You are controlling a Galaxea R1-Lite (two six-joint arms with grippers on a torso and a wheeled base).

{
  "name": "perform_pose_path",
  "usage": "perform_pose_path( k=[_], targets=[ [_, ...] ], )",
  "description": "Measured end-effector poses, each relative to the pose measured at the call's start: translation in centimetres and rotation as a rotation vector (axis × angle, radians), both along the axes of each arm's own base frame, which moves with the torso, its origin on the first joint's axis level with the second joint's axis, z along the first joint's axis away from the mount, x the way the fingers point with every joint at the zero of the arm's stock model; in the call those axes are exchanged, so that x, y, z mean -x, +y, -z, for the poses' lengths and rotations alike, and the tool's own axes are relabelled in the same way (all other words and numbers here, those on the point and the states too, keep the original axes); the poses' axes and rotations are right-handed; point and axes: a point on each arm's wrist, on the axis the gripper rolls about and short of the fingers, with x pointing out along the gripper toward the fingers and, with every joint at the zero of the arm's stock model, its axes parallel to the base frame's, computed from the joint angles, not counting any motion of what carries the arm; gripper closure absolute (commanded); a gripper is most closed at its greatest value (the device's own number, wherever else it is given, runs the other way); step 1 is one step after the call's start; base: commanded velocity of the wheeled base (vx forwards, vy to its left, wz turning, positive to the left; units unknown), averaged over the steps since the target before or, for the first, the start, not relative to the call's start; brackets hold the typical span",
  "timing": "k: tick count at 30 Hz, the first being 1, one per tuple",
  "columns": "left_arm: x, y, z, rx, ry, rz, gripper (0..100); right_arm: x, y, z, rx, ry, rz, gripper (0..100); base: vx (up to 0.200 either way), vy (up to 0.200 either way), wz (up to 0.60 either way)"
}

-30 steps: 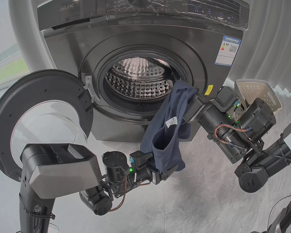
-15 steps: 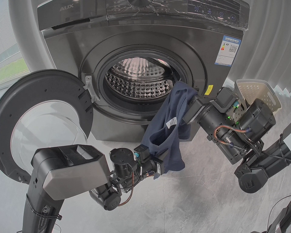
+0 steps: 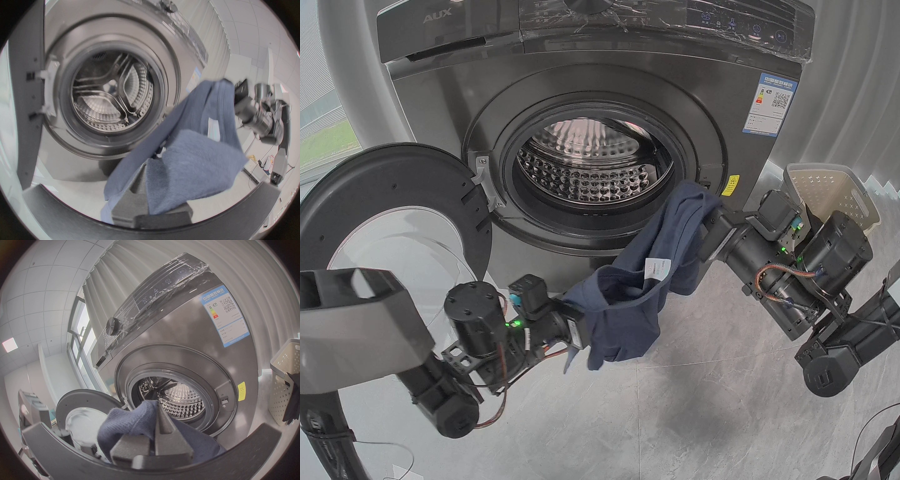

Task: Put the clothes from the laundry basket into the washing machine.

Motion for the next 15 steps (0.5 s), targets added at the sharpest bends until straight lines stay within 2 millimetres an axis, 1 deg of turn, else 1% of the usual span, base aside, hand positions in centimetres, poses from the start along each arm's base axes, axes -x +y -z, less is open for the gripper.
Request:
perform_pose_path(
  k=[3, 6, 9, 12, 15],
  targets=[
    [1.6, 2.2, -2.1, 0.018, -0.023, -0.027, 100, 0.5, -0.6, 0.6, 0.027, 0.019, -0.014, 100, 0.000, 0.000, 0.00],
    [2.6, 4.1, -4.1, 0.045, -0.063, -0.061, 100, 1.4, -1.4, 1.3, 0.059, 0.043, -0.039, 100, 0.000, 0.000, 0.00],
    [3.2, 5.6, -6.0, 0.075, -0.113, -0.089, 100, 2.2, -2.1, 1.7, 0.081, 0.059, -0.057, 100, 0.000, 0.000, 0.00],
    [3.4, 6.8, -7.8, 0.108, -0.173, -0.108, 100, 2.5, -2.4, 1.6, 0.085, 0.057, -0.060, 100, 0.000, 0.000, 0.00],
    [3.7, 7.4, -9.0, 0.130, -0.211, -0.124, 100, 2.5, -2.7, 1.1, 0.074, 0.041, -0.049, 100, 0.000, 0.000, 0.00]
  ],
)
